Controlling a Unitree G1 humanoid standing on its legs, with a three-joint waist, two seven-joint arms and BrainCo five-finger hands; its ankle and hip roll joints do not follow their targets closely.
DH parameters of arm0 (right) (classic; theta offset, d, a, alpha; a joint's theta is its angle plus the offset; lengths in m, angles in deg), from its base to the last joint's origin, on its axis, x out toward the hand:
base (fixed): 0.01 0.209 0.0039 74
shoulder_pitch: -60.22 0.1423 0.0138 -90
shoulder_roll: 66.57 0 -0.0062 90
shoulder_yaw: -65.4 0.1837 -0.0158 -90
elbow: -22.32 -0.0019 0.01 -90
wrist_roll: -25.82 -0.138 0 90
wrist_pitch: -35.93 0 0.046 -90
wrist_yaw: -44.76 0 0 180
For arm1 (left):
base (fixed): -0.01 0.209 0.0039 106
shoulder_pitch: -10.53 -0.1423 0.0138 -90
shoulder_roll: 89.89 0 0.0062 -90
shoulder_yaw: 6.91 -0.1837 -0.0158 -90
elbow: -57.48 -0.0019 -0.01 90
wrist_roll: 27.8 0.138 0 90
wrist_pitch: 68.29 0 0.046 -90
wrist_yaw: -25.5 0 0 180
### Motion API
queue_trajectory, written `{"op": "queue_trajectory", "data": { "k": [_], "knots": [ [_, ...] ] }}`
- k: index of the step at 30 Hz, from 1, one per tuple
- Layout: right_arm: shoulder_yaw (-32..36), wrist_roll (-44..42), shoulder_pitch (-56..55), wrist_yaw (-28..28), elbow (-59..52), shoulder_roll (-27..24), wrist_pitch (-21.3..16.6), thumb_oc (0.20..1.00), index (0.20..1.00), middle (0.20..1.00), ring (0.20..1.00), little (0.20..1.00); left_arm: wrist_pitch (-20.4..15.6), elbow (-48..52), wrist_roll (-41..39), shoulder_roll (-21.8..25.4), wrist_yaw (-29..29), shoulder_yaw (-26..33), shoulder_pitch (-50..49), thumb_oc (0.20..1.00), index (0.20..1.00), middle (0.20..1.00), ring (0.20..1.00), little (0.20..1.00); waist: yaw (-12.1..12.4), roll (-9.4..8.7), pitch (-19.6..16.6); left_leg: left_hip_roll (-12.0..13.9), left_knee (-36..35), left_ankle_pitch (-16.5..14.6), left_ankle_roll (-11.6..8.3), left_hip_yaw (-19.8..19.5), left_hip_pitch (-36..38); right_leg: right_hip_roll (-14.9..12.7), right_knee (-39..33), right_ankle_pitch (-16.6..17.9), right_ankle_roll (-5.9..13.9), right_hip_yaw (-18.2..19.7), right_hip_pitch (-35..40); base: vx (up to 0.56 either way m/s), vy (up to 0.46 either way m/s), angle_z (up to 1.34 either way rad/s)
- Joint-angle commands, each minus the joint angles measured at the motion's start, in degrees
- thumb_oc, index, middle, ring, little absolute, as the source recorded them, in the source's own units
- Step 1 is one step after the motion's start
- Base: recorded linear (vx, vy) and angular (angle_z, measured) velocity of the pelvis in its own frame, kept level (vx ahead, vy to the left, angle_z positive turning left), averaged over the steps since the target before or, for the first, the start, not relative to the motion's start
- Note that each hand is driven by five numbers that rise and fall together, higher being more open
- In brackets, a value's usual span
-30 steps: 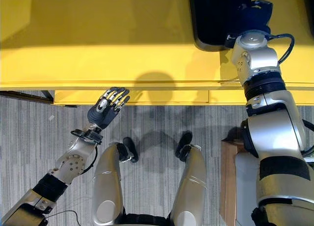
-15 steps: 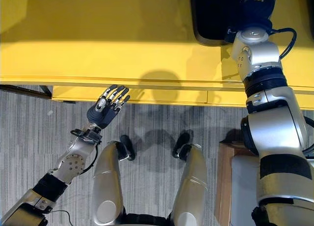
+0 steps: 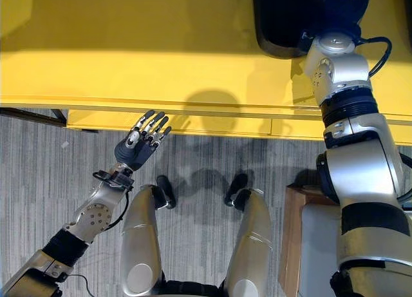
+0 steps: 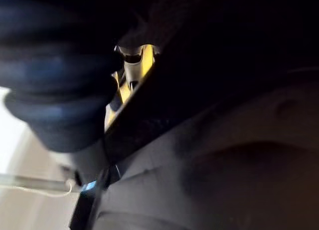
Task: Move parts from the plastic box to the shelf.
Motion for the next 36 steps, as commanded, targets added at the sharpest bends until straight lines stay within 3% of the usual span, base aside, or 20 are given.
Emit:
{"op": "queue_trajectory", "data": {
  "k": [1,6,13,19,24,29,32,36],
  "knots": [
    [-0.9,-2.5,-2.4,1.7,2.9,0.8,-0.9,1.000,1.000,1.000,1.000,1.000,-0.9,5.8,0.8,-0.4,2.6,-0.8,-1.2,1.000,1.000,1.000,1.000,1.000,1.3,3.12,-2.0,0.3,-5.2,1.6,-1.95,-3.4,-1.3,0.6,6.2,-6.2,5.82,-1.1,1.5,-0.02,0.038,-0.02],
    [0.3,-2.5,-3.9,2.6,3.2,1.7,-1.4,1.000,1.000,1.000,1.000,1.000,-0.9,6.2,0.6,-0.7,1.7,-0.7,-1.5,1.000,1.000,1.000,1.000,1.000,1.4,3.27,-2.0,0.0,-4.9,1.4,-1.73,-3.0,-1.2,0.5,6.2,-6.1,5.87,-1.0,1.8,0.00,0.006,0.00],
    [1.7,-0.4,-5.1,0.3,0.5,2.5,-8.9,1.000,1.000,1.000,1.000,1.000,-0.2,7.8,1.1,-1.2,1.3,-0.7,-1.7,1.000,1.000,1.000,1.000,1.000,1.4,3.31,-2.0,-0.2,-5.6,1.7,-1.63,-2.5,0.2,0.7,5.4,-5.8,6.14,-0.7,3.1,0.00,0.000,0.00],
    [5.2,1.2,-9.3,-0.6,-13.1,2.7,-12.4,1.000,1.000,1.000,1.000,1.000,0.0,10.3,1.3,-1.4,1.1,0.2,-4.6,1.000,1.000,1.000,1.000,1.000,0.6,3.15,-2.0,-1.0,-8.1,2.2,-1.38,-1.3,3.7,1.3,2.2,-4.7,6.61,-0.2,6.1,-0.03,0.016,-0.05],
    [8.0,3.8,-13.8,-2.0,-23.3,3.4,-12.3,1.000,1.000,1.000,1.000,1.000,0.3,11.5,0.4,-2.0,1.2,1.5,-7.1,1.000,1.000,1.000,1.000,1.000,0.0,2.95,-2.0,-1.7,-9.6,2.4,-1.09,-0.4,6.8,1.6,-0.1,-4.1,6.89,0.2,8.8,-0.01,0.009,-0.01],
    [11.3,12.8,-21.3,2.4,-36.0,4.1,-10.7,1.000,1.000,1.000,1.000,1.000,0.4,12.3,2.7,-3.7,0.4,3.2,-10.1,1.000,1.000,1.000,1.000,1.000,-0.8,2.52,-2.0,-2.4,-11.7,2.9,-0.56,0.8,10.6,1.6,-3.3,-2.8,7.21,0.2,12.1,0.00,0.008,-0.02],
    [13.2,16.9,-23.7,5.7,-38.5,4.2,-9.5,1.000,1.000,1.000,1.000,1.000,-0.2,12.5,4.0,-4.2,1.8,3.2,-10.9,1.000,1.000,1.000,1.000,1.000,-1.2,2.43,-2.0,-2.4,-12.6,3.2,-0.38,1.4,11.9,1.6,-4.9,-2.0,7.34,0.1,13.3,0.00,0.004,0.01],
    [14.5,19.8,-23.1,6.8,-37.7,3.9,-11.9,1.000,1.000,1.000,1.000,1.000,-1.1,13.2,4.2,-3.8,2.4,2.6,-11.4,1.000,1.000,1.000,1.000,1.000,-1.2,2.75,-2.0,-2.9,-13.1,3.1,-0.07,1.5,13.2,2.1,-5.4,-2.1,7.12,0.1,14.6,0.00,0.009,-0.04]
  ]
}}
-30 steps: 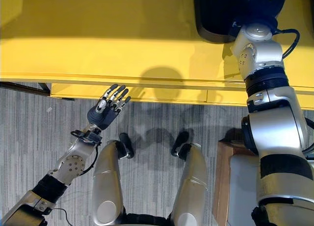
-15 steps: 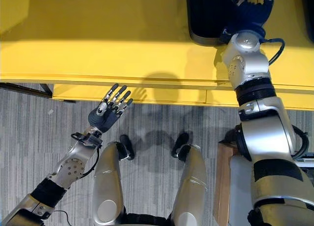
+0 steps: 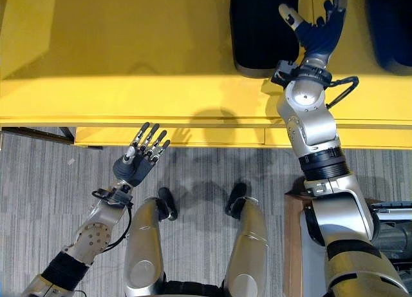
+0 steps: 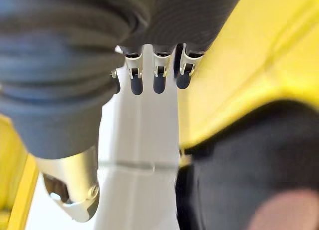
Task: Move parts from the plastic box to the shelf.
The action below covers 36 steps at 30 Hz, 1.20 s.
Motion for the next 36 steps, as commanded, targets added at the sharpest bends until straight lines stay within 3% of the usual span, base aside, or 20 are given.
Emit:
{"op": "queue_trajectory", "data": {
  "k": [1,10,13,16,18,22,26,29,36],
  "knots": [
    [3.3,7.4,2.4,1.0,-2.0,-1.3,-5.1,1.000,1.000,1.000,1.000,1.000,-3.0,7.2,0.7,0.5,2.2,-0.7,-1.1,1.000,1.000,1.000,1.000,1.000,-0.2,1.65,-1.9,-2.2,-5.2,1.0,0.10,-1.7,2.2,0.6,2.2,-4.8,6.28,-0.1,5.0,0.02,-0.005,-0.05],
    [6.8,2.3,-11.6,-5.9,-10.9,2.1,-6.2,1.000,1.000,1.000,1.000,1.000,-3.6,8.7,3.0,-0.4,3.6,1.3,-4.1,1.000,1.000,1.000,1.000,1.000,-2.0,0.66,-1.9,-2.7,-9.8,3.5,0.83,0.1,7.6,2.3,-2.9,-2.7,5.27,-0.2,9.9,-0.03,0.005,0.00],
    [6.9,3.4,-21.9,-9.2,-15.8,5.3,-8.3,1.000,1.000,1.000,1.000,1.000,-4.9,9.2,3.8,-1.3,3.2,2.4,-5.8,1.000,1.000,1.000,1.000,1.000,-3.7,0.02,-2.0,-3.3,-10.9,2.4,0.50,0.3,11.3,2.8,-4.7,-3.2,5.90,0.8,13.3,0.04,0.081,-0.08],
    [4.3,7.0,-39.5,-16.0,-22.4,8.2,-9.5,1.000,1.000,1.000,1.000,1.000,-5.0,10.1,5.4,-3.1,3.5,4.4,-9.4,1.000,1.000,1.000,1.000,1.000,-6.5,-0.76,-5.3,-4.4,-16.5,3.8,0.81,2.6,17.1,4.1,-12.8,-0.7,6.31,2.0,18.5,-0.04,0.145,-0.06],
    [3.3,7.9,-44.2,-18.0,-23.1,8.2,-10.1,1.000,1.000,1.000,1.000,1.000,-4.4,9.8,7.0,-3.4,4.3,4.6,-10.5,1.000,1.000,1.000,1.000,1.000,-7.2,-1.01,-6.9,-4.8,-18.9,4.5,0.78,3.5,19.3,4.2,-16.3,0.6,6.62,2.2,20.7,-0.02,0.150,-0.09],
    [2.5,6.6,-51.7,-20.9,-24.8,7.9,-8.1,1.000,1.000,1.000,1.000,1.000,-2.8,10.1,7.7,-3.3,7.8,5.1,-13.2,1.000,1.000,1.000,1.000,1.000,-8.3,-1.25,-9.7,-5.8,-22.5,5.6,0.63,4.7,22.7,4.1,-21.7,2.7,7.21,2.4,24.7,-0.01,0.145,-0.08],
    [1.0,3.4,-58.5,-24.2,-24.7,7.7,-5.1,1.000,1.000,1.000,1.000,1.000,-1.5,10.1,8.8,-2.2,6.6,6.0,-16.6,1.000,1.000,1.000,1.000,1.000,-9.0,-1.35,-12.9,-7.3,-25.2,5.8,0.97,5.5,26.2,3.5,-26.1,4.3,8.14,2.6,28.8,-0.02,0.184,0.01],
    [-0.3,3.5,-61.6,-26.0,-24.5,8.1,-3.8,1.000,1.000,1.000,1.000,1.000,0.4,9.9,10.6,-1.0,5.5,7.6,-18.9,1.000,1.000,1.000,1.000,1.000,-8.6,-1.44,-14.9,-8.5,-26.1,5.4,1.74,5.6,27.8,2.7,-27.5,5.0,9.03,2.2,30.9,-0.04,0.184,0.09],
    [0.6,-0.2,-64.5,-26.8,-22.5,8.8,0.8,1.000,1.000,1.000,1.000,1.000,5.5,8.4,16.3,1.2,11.8,8.8,-21.1,1.000,1.000,1.000,1.000,1.000,-7.6,-2.19,-17.2,-12.0,-27.7,3.7,4.59,5.3,30.3,-0.4,-29.5,8.1,12.21,1.8,32.8,-0.10,0.244,0.10]
  ]
}}
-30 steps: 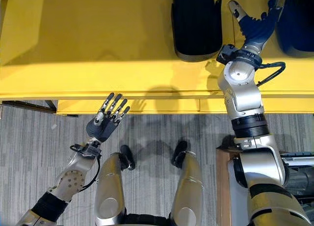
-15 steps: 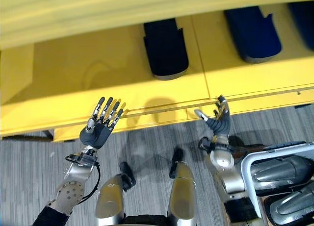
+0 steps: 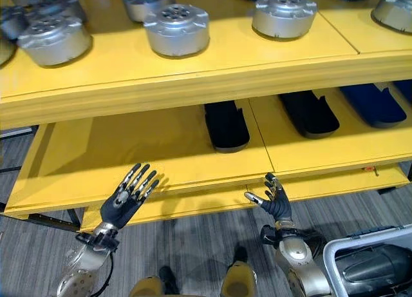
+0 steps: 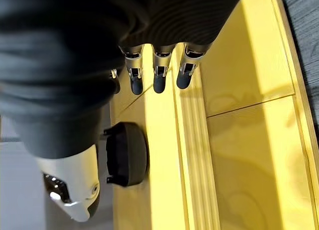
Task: Move parts from the plastic box to the shelf.
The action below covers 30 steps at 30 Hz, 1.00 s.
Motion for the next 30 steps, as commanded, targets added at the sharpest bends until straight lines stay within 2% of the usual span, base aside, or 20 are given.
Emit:
{"op": "queue_trajectory", "data": {
  "k": [1,2,4,7,9,10,11,12,13,15,18,19,21,22,24,26,28,30],
  "knots": [
    [1.4,-3.4,1.9,0.2,-0.8,0.2,0.0,1.000,1.000,1.000,1.000,1.000,1.3,3.6,5.2,2.0,4.5,0.7,2.2,1.000,1.000,1.000,1.000,1.000,-0.4,-0.81,1.6,-1.0,3.4,-3.9,3.21,-1.5,1.3,-0.8,-0.2,-2.0,5.35,2.9,4.2,-0.13,0.272,0.10],
    [1.2,-4.1,2.0,0.7,-0.1,0.8,0.6,1.000,1.000,1.000,1.000,1.000,2.1,3.1,9.6,2.6,4.4,0.0,3.0,1.000,1.000,1.000,1.000,1.000,-0.4,-0.88,1.5,-2.0,3.1,-4.4,3.82,-1.7,1.4,-1.8,0.2,-0.5,6.04,2.9,3.1,-0.10,0.212,0.09],
    [0.9,-4.5,2.2,1.6,1.0,1.4,0.8,1.000,1.000,1.000,1.000,1.000,1.8,1.9,13.1,3.4,3.8,-0.8,4.0,1.000,1.000,1.000,1.000,1.000,-0.4,-0.94,1.5,-2.7,3.0,-5.0,4.37,-1.4,1.6,-2.7,-0.1,0.8,6.48,2.5,2.8,-0.12,0.250,0.01],
    [1.1,-4.8,2.2,3.3,2.4,1.7,0.4,1.000,1.000,1.000,1.000,1.000,2.7,0.7,13.3,4.1,4.3,-1.7,4.5,1.000,1.000,1.000,1.000,1.000,-0.2,-1.14,1.5,-4.3,1.3,-5.1,4.81,-0.8,2.2,-4.5,-2.3,6.0,7.74,1.7,2.3,-0.10,0.255,-0.10],
    [1.5,-4.0,2.7,0.3,3.9,1.9,-2.5,1.000,1.000,1.000,1.000,1.000,2.9,-0.5,18.6,4.2,2.0,-2.1,3.7,1.000,1.000,1.000,1.000,1.000,0.8,-1.28,1.4,-5.0,-0.8,-5.0,4.63,1.0,3.6,-5.8,-1.9,9.9,8.60,-2.8,1.1,-0.11,0.196,-0.28],
    [1.6,-3.1,3.3,-0.6,3.9,1.7,-3.1,1.000,1.000,1.000,1.000,1.000,2.5,-1.2,19.9,4.3,1.4,-2.4,3.4,1.000,1.000,1.000,1.000,1.000,1.3,-1.20,1.4,-5.0,-1.4,-5.0,4.54,1.8,4.0,-6.1,-0.8,10.5,8.66,-4.7,0.3,-0.16,0.129,-0.83],
    [1.7,-3.3,3.9,-1.0,3.9,1.4,-3.5,1.000,1.000,1.000,1.000,1.000,2.2,-1.7,21.6,4.7,1.8,-2.7,3.5,1.000,1.000,1.000,1.000,1.000,1.7,-0.93,1.5,-4.8,-1.8,-4.8,4.63,2.5,4.1,-6.3,1.0,9.8,8.45,-5.8,-0.1,-0.24,0.111,-1.31],
    [1.9,-4.8,4.4,-1.0,4.5,0.6,-3.8,1.000,1.000,1.000,1.000,1.000,2.0,-2.8,23.3,5.9,3.1,-3.4,3.7,1.000,1.000,1.000,1.000,1.000,1.6,-0.31,1.3,-4.3,-1.4,-4.5,5.34,3.0,3.0,-6.2,6.4,7.0,7.21,-5.6,-0.6,-0.26,0.078,-1.28],
    [1.9,-5.9,4.8,-0.5,5.4,-0.1,-4.1,1.000,1.000,1.000,1.000,1.000,1.1,-4.3,23.1,6.5,3.1,-3.6,3.2,1.000,1.000,1.000,1.000,1.000,1.9,0.56,1.0,-3.1,-0.9,-3.6,5.88,3.6,2.2,-5.7,11.2,2.8,5.04,-6.2,0.1,-0.19,0.035,-0.83],
    [1.5,-6.2,5.3,0.5,5.6,-0.2,-3.7,1.000,1.000,1.000,1.000,1.000,0.3,-5.3,22.3,6.6,4.1,-3.4,2.3,1.000,1.000,1.000,1.000,1.000,2.5,1.16,0.4,-2.1,-0.7,-2.7,6.18,4.3,1.9,-5.3,14.4,-0.2,3.58,-7.1,1.7,-0.05,-0.027,-0.32],
    [1.2,-6.0,5.9,2.3,5.4,-0.3,-3.3,1.000,1.000,1.000,1.000,1.000,-1.2,-6.0,24.0,6.5,5.1,-2.9,1.3,1.000,1.000,1.000,1.000,1.000,3.2,1.42,-0.3,-1.4,-1.2,-1.5,6.09,5.1,1.7,-4.3,15.7,-3.0,2.99,-7.4,3.8,0.00,-0.065,-0.65],
    [1.2,-6.0,6.6,3.6,5.1,-0.7,-2.5,1.000,1.000,1.000,1.000,1.000,-2.8,-6.1,26.1,6.8,4.0,-2.3,0.6,1.000,1.000,1.000,1.000,1.000,4.0,1.22,-1.0,-0.5,-1.6,0.0,5.39,6.1,0.9,-1.9,13.4,-6.5,2.55,-8.8,7.9,-0.02,-0.208,-0.69],
    [1.1,-6.1,7.3,4.4,5.0,-1.0,-0.9,1.000,1.000,1.000,1.000,1.000,-2.8,-5.7,20.8,6.5,2.2,-1.2,0.6,1.000,1.000,1.000,1.000,1.000,4.9,0.09,-1.5,0.2,-1.0,0.7,4.56,7.2,0.2,-0.6,6.8,-6.8,2.24,-10.7,10.8,-0.01,-0.301,-0.53],
    [1.2,-5.8,7.2,4.5,4.7,-1.4,-0.5,1.000,1.000,1.000,1.000,1.000,-2.3,-5.4,18.1,5.6,2.3,0.0,0.8,1.000,1.000,1.000,1.000,1.000,5.3,-0.68,-1.6,1.7,0.1,1.9,3.29,8.5,-0.6,0.9,0.9,-6.9,1.81,-12.4,13.6,0.01,-0.332,-1.10],
    [1.9,-5.3,6.5,4.8,3.9,-1.6,-0.3,1.000,1.000,1.000,1.000,1.000,-1.8,-4.6,17.5,5.0,3.0,1.2,0.8,1.000,1.000,1.000,1.000,1.000,5.3,-1.35,-1.8,3.2,0.8,2.9,2.31,9.6,-1.3,1.9,-2.8,-6.3,1.91,-13.0,15.1,0.01,-0.319,-1.17],
    [2.6,-4.9,5.6,5.1,3.3,-2.2,0.6,1.000,1.000,1.000,1.000,1.000,-1.7,-4.3,18.0,4.4,2.4,1.6,0.8,1.000,1.000,1.000,1.000,1.000,4.6,-1.79,-1.9,4.5,0.4,4.3,1.36,10.4,-1.0,3.0,-3.9,-6.1,1.92,-12.5,15.0,0.00,-0.262,-1.01],
    [3.4,-5.5,5.2,7.7,3.8,-2.5,1.3,1.000,1.000,1.000,1.000,1.000,-2.5,-4.5,18.9,4.0,1.5,1.6,1.4,1.000,1.000,1.000,1.000,1.000,3.8,-2.14,-2.0,5.4,0.2,5.0,0.59,11.1,-0.8,3.9,-3.9,-6.5,1.54,-12.1,15.0,0.03,-0.302,-0.79],
    [4.4,-6.2,4.8,8.8,5.0,-2.4,1.6,1.000,1.000,1.000,1.000,1.000,-2.0,-4.4,16.0,3.3,2.0,2.1,1.4,1.000,1.000,1.000,1.000,1.000,3.1,-2.43,-1.9,6.4,0.7,5.1,0.22,11.7,-0.5,4.5,-3.1,-7.1,1.00,-12.0,14.4,0.04,-0.290,-0.40]
  ]
}}
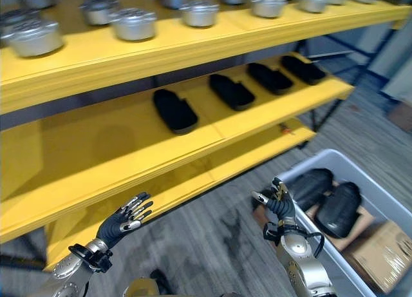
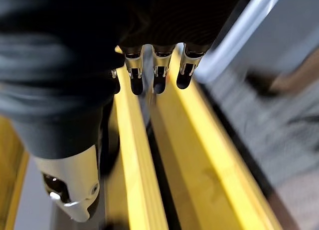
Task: Move parts from the plastic box to the shelf.
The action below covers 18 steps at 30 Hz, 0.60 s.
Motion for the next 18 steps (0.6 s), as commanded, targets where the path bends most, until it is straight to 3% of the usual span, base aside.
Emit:
{"op": "queue_trajectory", "data": {
  "k": [1,5,8,11,12,14,15,16,17,18],
  "knots": [
    [4.1,-1.3,3.7,3.1,-1.0,-0.5,-1.1,1.000,1.000,1.000,1.000,1.000,-2.7,4.0,-3.9,-0.6,0.3,1.6,1.9,1.000,1.000,1.000,1.000,1.000,1.5,-0.48,3.0,-0.3,0.3,-0.1,-1.13,-1.1,1.0,-4.0,0.0,4.2,4.60,-1.2,2.1,0.06,-0.294,-0.48],
    [6.7,-0.2,3.1,5.8,0.9,0.3,-3.3,1.000,1.000,1.000,1.000,1.000,-2.9,3.8,-9.0,-2.7,-0.2,2.6,1.8,1.000,1.000,1.000,1.000,1.000,-0.3,-1.33,3.1,1.8,1.1,-0.1,-2.17,-0.3,1.9,-2.0,0.2,3.6,2.86,0.2,1.1,0.10,-0.308,-0.51],
    [8.3,1.1,2.7,6.7,2.1,0.9,-4.5,1.000,1.000,1.000,1.000,1.000,-2.2,2.9,-8.4,-4.5,0.5,2.9,1.7,1.000,1.000,1.000,1.000,1.000,-1.6,-1.79,2.9,4.2,1.2,1.1,-3.59,0.4,2.8,-1.1,0.3,3.6,1.97,1.5,0.6,0.15,-0.305,-0.54],
    [9.2,3.3,2.4,4.2,2.3,0.0,-4.7,1.000,1.000,1.000,1.000,1.000,-3.9,2.6,-5.6,-5.0,0.3,2.3,2.2,1.000,1.000,1.000,1.000,1.000,-2.8,-1.99,2.5,6.7,1.3,3.3,-5.66,1.0,3.8,-0.3,0.0,3.5,1.32,2.5,0.0,0.16,-0.290,-0.52],
    [8.9,3.4,2.2,0.5,2.4,-1.2,-4.2,1.000,1.000,1.000,1.000,1.000,-4.3,2.9,-6.9,-5.1,-0.4,1.8,3.1,1.000,1.000,1.000,1.000,1.000,-3.3,-1.92,2.3,7.7,1.8,4.4,-6.82,-0.1,4.2,0.2,0.6,3.0,0.82,3.6,-0.7,0.18,-0.298,-0.64],
    [8.5,3.4,2.4,-0.9,2.8,-1.5,-3.8,1.000,1.000,1.000,1.000,1.000,-4.1,2.8,-7.3,-5.1,-0.6,1.7,3.6,1.000,1.000,1.000,1.000,1.000,-3.4,-1.94,2.2,7.8,2.4,4.2,-6.97,-0.8,4.1,0.4,1.0,2.7,0.55,4.1,-1.0,0.13,-0.193,-0.75],
    [7.3,0.6,3.1,-3.3,3.9,-1.8,-4.2,1.000,1.000,1.000,1.000,1.000,-4.3,2.7,-5.9,-5.3,-1.8,1.7,4.2,1.000,1.000,1.000,1.000,1.000,-3.1,-2.08,2.1,7.3,4.3,3.3,-6.86,-3.4,3.9,0.8,1.5,2.2,-0.05,5.4,-1.5,0.17,-0.173,-0.73],
    [6.1,-0.7,4.0,-4.3,5.0,-1.8,-5.0,1.000,1.000,1.000,1.000,1.000,-5.9,2.6,-2.3,-4.7,-4.5,1.6,4.9,1.000,1.000,1.000,1.000,1.000,-2.7,-1.98,1.8,5.5,5.4,2.3,-6.49,-6.9,3.1,1.1,1.6,2.1,-0.22,7.0,-1.9,0.15,-0.149,-0.82],
    [5.9,-0.9,4.1,-4.3,5.2,-1.7,-5.1,1.000,1.000,1.000,1.000,1.000,-5.9,2.5,-1.8,-4.7,-4.7,1.6,5.0,1.000,1.000,1.000,1.000,1.000,-2.6,-1.97,1.7,5.3,5.5,2.1,-6.44,-7.3,3.0,1.1,1.6,2.0,-0.23,7.2,-2.0,0.13,-0.046,-1.02],
    [5.2,-1.8,4.6,-5.3,5.8,-1.4,-5.3,1.000,1.000,1.000,1.000,1.000,-6.1,2.9,-1.2,-4.4,-6.4,1.6,5.3,1.000,1.000,1.000,1.000,1.000,-1.9,-1.95,1.8,2.5,6.4,0.3,-5.52,-11.9,1.7,1.6,1.6,2.2,-0.41,9.3,-2.0,0.12,-0.001,-0.91]
  ]
}}
